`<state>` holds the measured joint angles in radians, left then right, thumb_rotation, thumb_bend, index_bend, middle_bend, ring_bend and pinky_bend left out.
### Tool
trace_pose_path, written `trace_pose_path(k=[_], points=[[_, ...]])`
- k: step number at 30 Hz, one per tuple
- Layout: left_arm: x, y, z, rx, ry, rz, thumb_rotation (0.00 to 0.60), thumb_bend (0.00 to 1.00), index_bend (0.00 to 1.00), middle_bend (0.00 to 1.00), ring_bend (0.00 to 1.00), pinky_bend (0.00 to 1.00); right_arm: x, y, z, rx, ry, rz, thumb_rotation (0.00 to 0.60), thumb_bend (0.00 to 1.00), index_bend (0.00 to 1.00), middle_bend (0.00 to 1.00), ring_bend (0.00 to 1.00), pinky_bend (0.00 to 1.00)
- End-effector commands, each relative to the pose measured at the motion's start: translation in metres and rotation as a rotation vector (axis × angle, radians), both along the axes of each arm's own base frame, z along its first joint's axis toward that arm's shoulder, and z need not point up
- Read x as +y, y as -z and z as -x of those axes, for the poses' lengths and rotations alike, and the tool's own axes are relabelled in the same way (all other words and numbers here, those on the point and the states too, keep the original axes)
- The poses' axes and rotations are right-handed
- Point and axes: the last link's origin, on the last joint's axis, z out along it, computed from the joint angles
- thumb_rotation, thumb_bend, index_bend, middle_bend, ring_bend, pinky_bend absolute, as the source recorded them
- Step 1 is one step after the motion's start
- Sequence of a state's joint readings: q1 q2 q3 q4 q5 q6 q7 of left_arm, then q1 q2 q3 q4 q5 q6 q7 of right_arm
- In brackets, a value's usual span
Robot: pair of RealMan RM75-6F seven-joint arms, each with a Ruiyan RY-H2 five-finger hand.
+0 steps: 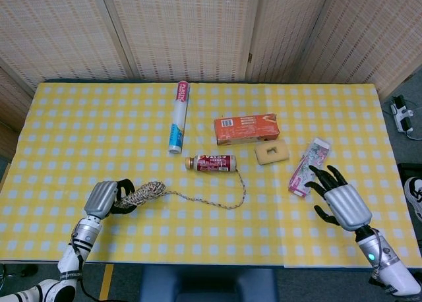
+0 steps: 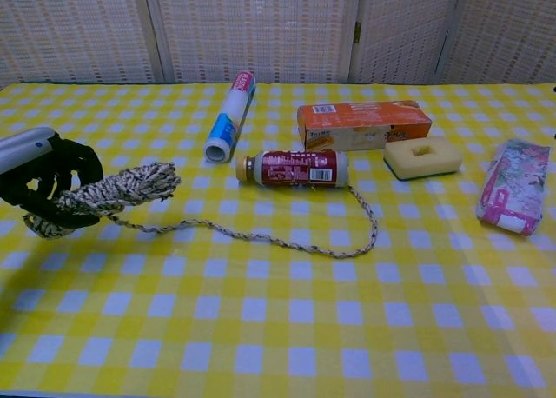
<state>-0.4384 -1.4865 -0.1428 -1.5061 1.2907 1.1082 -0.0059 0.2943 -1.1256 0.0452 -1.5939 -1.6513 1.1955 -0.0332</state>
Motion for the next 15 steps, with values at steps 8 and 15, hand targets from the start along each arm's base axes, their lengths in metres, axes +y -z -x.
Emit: trace_pose_path(k=[8, 15], points=[[-0.001, -0.007, 0.002, -0.01, -0.018, 0.004, 0.6, 0.46, 0.75, 0.71, 0.7, 0.78, -0.051, 0.077, -0.059, 0.11, -0.201, -0.167, 0.6, 0.42, 0.4, 0.09, 0.12, 0.05], [-0.002, -0.011, 0.005, -0.012, -0.031, 0.003, 0.6, 0.46, 0.75, 0.71, 0.7, 0.78, -0.073, 0.11, -0.071, 0.18, -0.257, -0.192, 0.6, 0.42, 0.43, 0.1, 0.11, 0.05]])
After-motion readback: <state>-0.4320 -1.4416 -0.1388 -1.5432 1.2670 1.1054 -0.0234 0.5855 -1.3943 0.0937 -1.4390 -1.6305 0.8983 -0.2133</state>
